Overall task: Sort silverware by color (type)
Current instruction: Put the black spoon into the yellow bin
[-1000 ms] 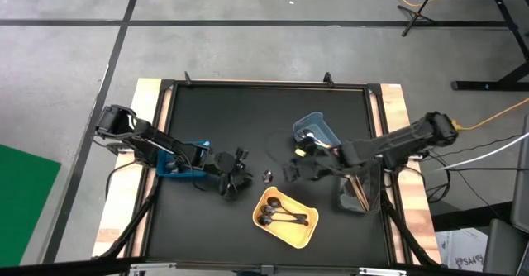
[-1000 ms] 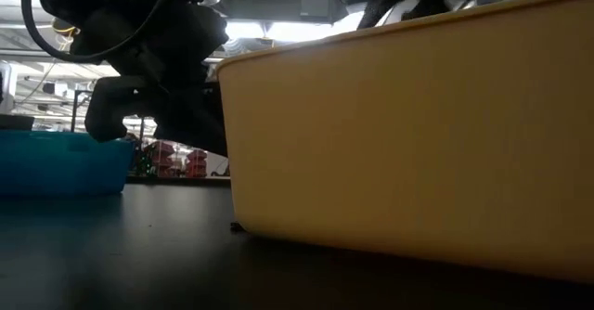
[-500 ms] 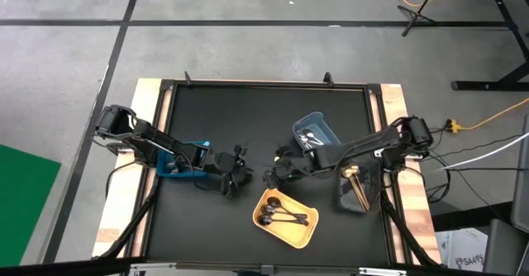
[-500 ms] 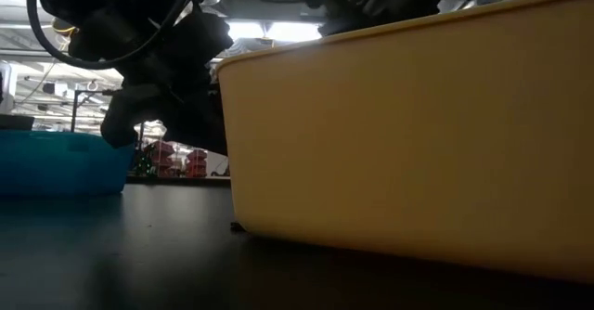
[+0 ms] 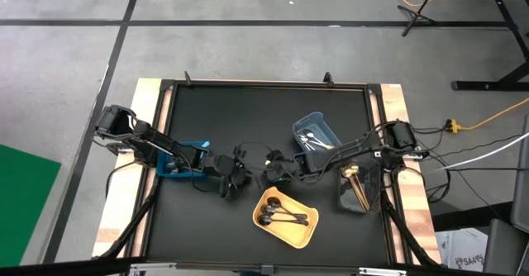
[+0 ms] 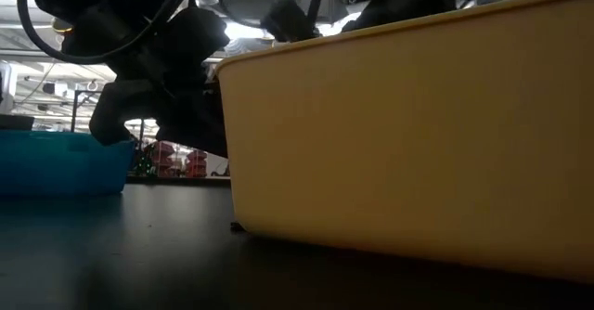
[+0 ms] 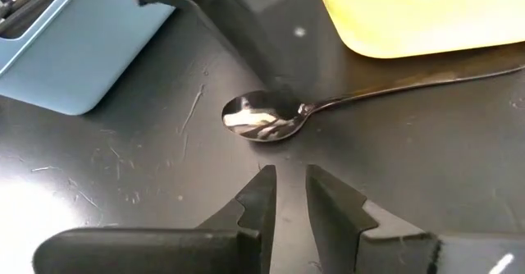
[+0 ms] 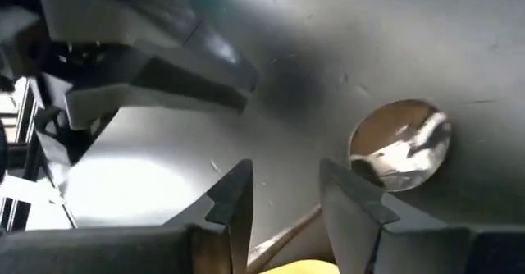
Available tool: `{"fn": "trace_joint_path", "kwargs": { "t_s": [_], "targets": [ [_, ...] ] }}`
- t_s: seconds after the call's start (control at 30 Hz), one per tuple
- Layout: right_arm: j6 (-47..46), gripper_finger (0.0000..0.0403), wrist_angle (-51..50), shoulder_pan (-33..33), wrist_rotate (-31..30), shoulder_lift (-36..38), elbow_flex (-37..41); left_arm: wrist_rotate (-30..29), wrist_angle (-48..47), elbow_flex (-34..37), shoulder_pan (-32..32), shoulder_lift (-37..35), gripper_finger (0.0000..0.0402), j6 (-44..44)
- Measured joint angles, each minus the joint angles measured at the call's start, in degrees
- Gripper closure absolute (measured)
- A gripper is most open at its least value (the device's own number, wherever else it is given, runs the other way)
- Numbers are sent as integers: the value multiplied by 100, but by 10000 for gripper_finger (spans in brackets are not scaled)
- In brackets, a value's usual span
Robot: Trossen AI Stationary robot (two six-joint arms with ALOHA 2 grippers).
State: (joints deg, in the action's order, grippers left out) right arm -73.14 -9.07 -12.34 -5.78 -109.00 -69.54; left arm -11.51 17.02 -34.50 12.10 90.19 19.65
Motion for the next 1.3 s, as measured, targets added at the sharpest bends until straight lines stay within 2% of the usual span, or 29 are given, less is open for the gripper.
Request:
{"fn": "trace_joint_path", "kwargs": {
  "t_s": [0.27,0.63,0.97,1.17,1.3],
  "targets": [
    [-7,276,5,-63,286,-148,0,0,-36,0,-2,0,339,-8],
    [-353,276,-147,-347,130,-148,0,0,-48,0,-2,0,339,-21],
    [-354,276,-127,-248,-171,-148,-2,0,-48,0,-2,0,339,-21],
    [-358,276,-176,-127,151,-145,-143,0,-48,0,-2,0,339,-21],
    [-482,276,-695,-98,289,-148,-394,1,-48,0,-2,0,339,-21]
  ]
}}
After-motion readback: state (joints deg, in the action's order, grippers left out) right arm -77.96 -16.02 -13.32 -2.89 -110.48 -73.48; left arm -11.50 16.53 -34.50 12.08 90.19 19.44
